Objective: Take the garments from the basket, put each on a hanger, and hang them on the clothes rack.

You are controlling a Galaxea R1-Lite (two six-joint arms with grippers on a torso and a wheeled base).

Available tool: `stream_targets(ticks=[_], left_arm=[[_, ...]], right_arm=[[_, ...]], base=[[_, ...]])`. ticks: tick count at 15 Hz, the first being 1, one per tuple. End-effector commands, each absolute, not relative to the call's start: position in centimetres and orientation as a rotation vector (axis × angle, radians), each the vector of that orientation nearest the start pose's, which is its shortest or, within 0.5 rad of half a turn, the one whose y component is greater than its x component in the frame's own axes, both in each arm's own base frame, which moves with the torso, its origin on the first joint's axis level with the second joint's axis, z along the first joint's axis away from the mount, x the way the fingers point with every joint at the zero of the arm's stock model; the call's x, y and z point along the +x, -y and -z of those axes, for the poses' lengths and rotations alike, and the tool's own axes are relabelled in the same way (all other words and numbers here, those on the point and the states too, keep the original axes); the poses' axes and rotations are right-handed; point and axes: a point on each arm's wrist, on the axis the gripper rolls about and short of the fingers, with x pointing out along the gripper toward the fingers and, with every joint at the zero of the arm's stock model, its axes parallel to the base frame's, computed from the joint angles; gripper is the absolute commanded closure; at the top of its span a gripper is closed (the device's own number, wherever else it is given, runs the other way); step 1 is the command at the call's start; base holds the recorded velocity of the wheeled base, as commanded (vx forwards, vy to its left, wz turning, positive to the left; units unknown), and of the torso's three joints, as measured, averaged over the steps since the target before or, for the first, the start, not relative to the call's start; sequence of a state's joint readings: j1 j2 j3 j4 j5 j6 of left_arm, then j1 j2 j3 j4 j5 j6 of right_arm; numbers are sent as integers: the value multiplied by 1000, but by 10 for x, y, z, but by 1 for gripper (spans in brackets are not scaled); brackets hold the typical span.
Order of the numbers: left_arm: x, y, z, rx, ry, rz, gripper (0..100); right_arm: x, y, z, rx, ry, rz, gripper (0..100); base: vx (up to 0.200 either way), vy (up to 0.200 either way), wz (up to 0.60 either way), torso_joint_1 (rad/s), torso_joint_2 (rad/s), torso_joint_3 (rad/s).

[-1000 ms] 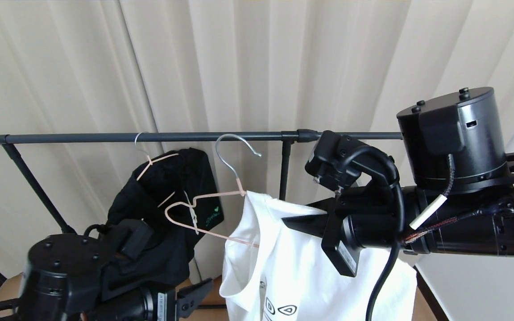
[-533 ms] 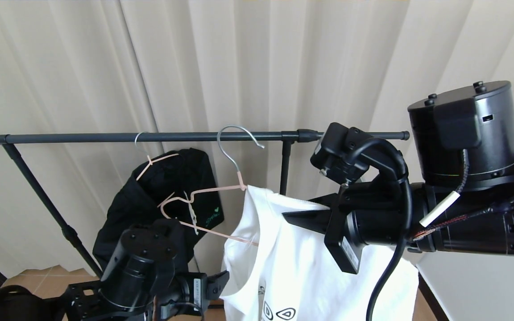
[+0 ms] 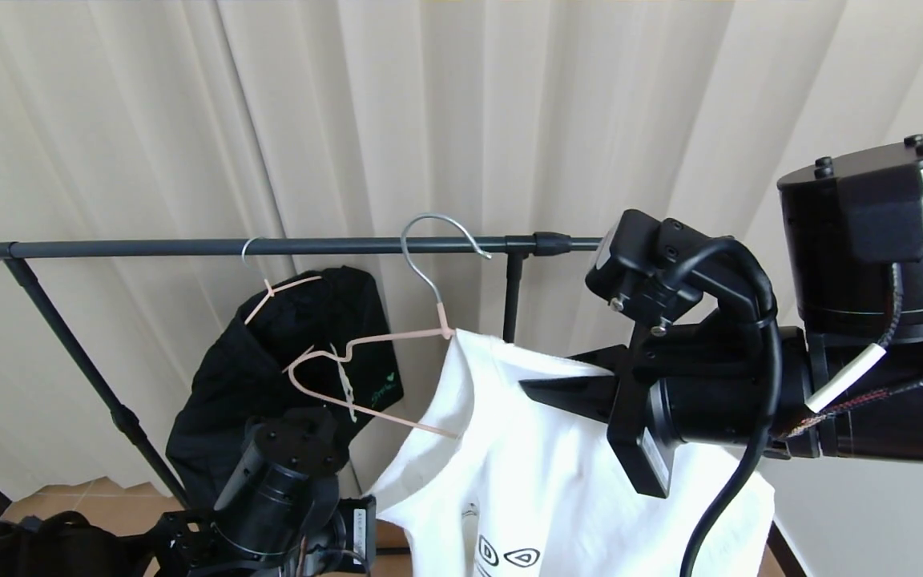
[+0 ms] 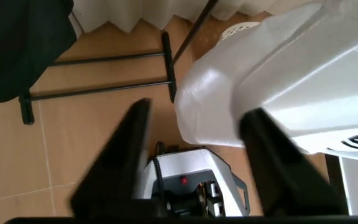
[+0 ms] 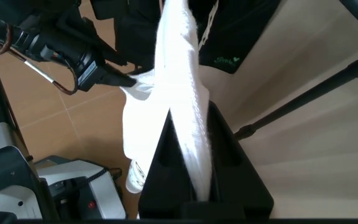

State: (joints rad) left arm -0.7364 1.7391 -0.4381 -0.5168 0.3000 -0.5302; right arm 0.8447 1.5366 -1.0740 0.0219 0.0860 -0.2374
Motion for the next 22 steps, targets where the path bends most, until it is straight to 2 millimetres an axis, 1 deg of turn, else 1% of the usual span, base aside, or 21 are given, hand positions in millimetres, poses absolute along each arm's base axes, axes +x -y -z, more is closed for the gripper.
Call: stream_targets(ticks=[1, 4, 7, 9, 11, 14, 15, 17, 19, 22], left_arm=[[184, 155, -78, -119, -759, 211, 100], [187, 144, -96, -150, -685, 195, 100], [186, 135, -109, -149, -633, 192, 100], [188, 132, -111, -143, -624, 184, 100], [189, 131, -112, -137, -618, 182, 100], [194, 126, -112, -124, -614, 160, 100], [197, 123, -112, -123, -610, 143, 100], [203, 117, -113, -122, -603, 116, 100], [211, 111, -117, -138, -585, 86, 100], [220, 107, -121, -112, -566, 72, 100]], right_arm=[[175, -201, -241, -403, -359, -969, 100], [172, -189, -239, -383, -355, -949, 100], [176, -175, -227, -342, -313, -954, 100], [178, -167, -218, -322, -306, -953, 100], [177, -157, -203, -281, -304, -949, 100], [174, -149, -193, -250, -305, -938, 100], [170, -146, -191, -246, -305, -944, 100], [167, -144, -192, -243, -295, -951, 100], [164, -141, -190, -245, -301, -950, 100], [163, -139, -187, -250, -311, -950, 100]], base=[[0, 0, 0, 0, 0, 0], [0, 0, 0, 0, 0, 0], [0, 0, 0, 0, 0, 0], [0, 0, 0, 0, 0, 0], [0, 0, 0, 0, 0, 0], [0, 0, 0, 0, 0, 0], [0, 0, 0, 0, 0, 0], [0, 0, 0, 0, 0, 0], [0, 0, 0, 0, 0, 0], [0, 0, 0, 0, 0, 0]])
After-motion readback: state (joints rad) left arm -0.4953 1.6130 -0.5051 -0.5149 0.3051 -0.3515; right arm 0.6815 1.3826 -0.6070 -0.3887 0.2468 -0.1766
